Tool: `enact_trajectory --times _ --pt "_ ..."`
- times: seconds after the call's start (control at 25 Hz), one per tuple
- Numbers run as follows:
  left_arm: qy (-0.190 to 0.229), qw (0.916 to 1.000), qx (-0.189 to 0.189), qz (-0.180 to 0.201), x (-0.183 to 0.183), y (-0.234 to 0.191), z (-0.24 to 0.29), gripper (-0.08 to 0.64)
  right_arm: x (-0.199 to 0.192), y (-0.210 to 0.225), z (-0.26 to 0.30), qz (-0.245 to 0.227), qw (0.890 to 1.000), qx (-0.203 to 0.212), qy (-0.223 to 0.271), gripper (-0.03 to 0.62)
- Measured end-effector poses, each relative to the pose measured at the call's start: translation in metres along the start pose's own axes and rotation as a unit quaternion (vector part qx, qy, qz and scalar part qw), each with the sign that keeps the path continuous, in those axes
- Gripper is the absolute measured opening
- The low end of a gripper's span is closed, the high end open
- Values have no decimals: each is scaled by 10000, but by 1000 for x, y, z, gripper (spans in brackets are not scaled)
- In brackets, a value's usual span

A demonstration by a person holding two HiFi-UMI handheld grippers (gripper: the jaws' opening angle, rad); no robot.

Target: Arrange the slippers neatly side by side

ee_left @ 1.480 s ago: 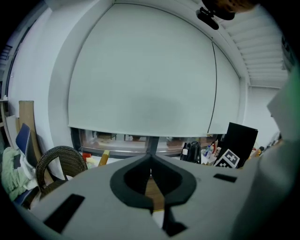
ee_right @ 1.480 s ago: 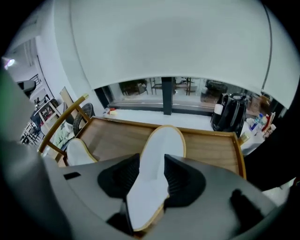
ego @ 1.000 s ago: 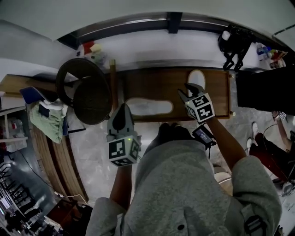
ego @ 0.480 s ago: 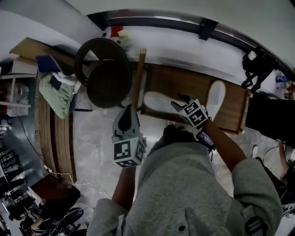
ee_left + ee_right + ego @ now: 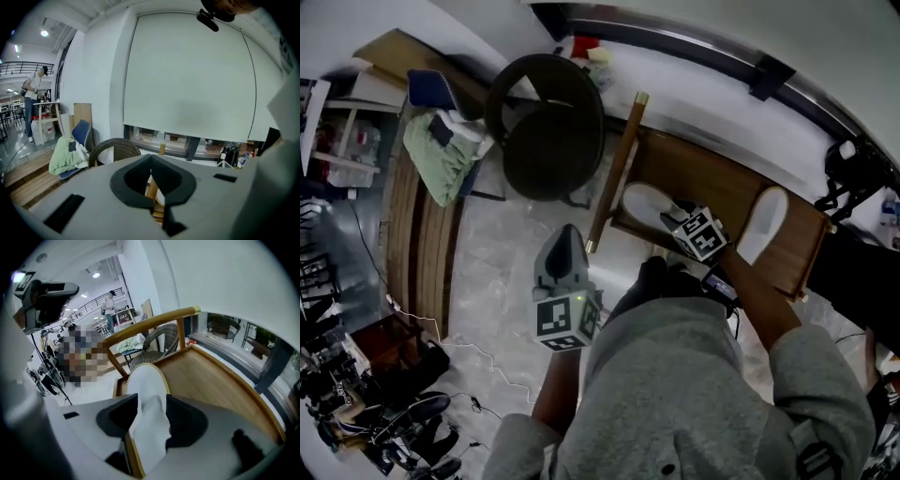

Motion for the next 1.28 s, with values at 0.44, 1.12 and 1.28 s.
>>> enact_trajectory --times 0.44,1.12,1.28 --pt "-1 9999 131 -26 -1 -10 -8 15 -10 -4 18 -111 9991 213 -338 70" --pt "21 9982 -549 225 5 20 17 15 9 27 -24 801 9941 -633 378 37" --pt "13 9951 -921 353 6 41 30 15 3 42 -47 1319 9854 -898 601 37"
Point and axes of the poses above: the fingertips, and each gripper's own axes: z forward along the fingers, y to its right, x out of its top, the point moved 3 cm from there along -z, backward along the fingers, and after that the axes turned 3 degrees about -z, right-handed, at the moved point
